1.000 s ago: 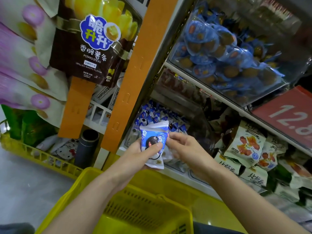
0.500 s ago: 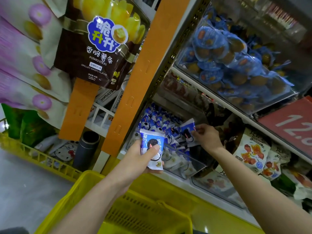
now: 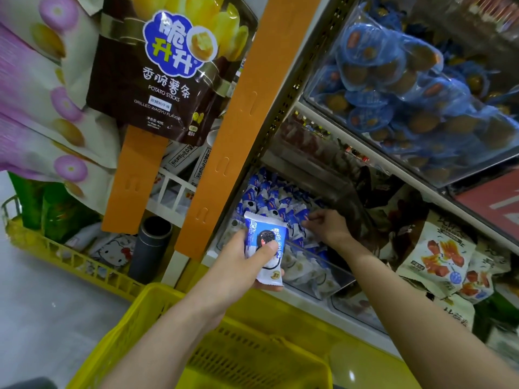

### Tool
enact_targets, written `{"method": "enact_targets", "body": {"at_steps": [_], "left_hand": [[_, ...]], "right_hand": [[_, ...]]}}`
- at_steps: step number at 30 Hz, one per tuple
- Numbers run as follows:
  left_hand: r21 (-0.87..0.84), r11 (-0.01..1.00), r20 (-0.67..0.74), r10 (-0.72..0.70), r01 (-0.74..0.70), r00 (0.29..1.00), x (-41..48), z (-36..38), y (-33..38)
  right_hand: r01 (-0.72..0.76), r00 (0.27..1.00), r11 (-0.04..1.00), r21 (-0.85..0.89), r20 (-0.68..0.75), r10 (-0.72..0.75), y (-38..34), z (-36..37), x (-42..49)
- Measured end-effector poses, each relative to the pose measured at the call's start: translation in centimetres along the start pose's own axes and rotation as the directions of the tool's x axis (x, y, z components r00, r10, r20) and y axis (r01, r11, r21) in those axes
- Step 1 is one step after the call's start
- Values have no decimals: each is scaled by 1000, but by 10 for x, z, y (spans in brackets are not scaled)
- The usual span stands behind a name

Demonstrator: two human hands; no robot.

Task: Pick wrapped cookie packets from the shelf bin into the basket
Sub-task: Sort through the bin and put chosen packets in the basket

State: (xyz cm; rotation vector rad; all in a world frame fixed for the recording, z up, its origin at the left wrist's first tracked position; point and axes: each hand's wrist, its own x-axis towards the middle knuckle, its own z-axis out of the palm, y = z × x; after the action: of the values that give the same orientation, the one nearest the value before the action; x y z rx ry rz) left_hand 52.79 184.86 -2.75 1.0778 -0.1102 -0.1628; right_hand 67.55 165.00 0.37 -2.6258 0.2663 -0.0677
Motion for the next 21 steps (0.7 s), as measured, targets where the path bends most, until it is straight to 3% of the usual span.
{"method": "enact_targets", "body": {"at_steps": [12,13,15,17,19,21], "left_hand": [[44,996,-8,-75,75,997,-3,4,-11],[31,996,-3,-83,84,997,-3,5,-12],[-1,995,-1,-103,103,995,-4,7,-13],[-8,994,-8,-112,112,994,-5,8,-16],[24,994,-10,-102,103,995,-7,10,-19],[75,993,-15,-86,87,996,-10,12,-25]], "right_hand": [[51,971,955,-293,236,20,0,-9,-1],[78,978,956,-281,206,-19,1,-8,-5],[166,986,977,-132,-2,-167,1,-5,-20],[307,930,951,34,-224,-292,-3,-5,-45],[460,872,877,139,-259,-416,-8,-6,-76],[542,840,805,241,-185,-510,-9,-4,-108]]}}
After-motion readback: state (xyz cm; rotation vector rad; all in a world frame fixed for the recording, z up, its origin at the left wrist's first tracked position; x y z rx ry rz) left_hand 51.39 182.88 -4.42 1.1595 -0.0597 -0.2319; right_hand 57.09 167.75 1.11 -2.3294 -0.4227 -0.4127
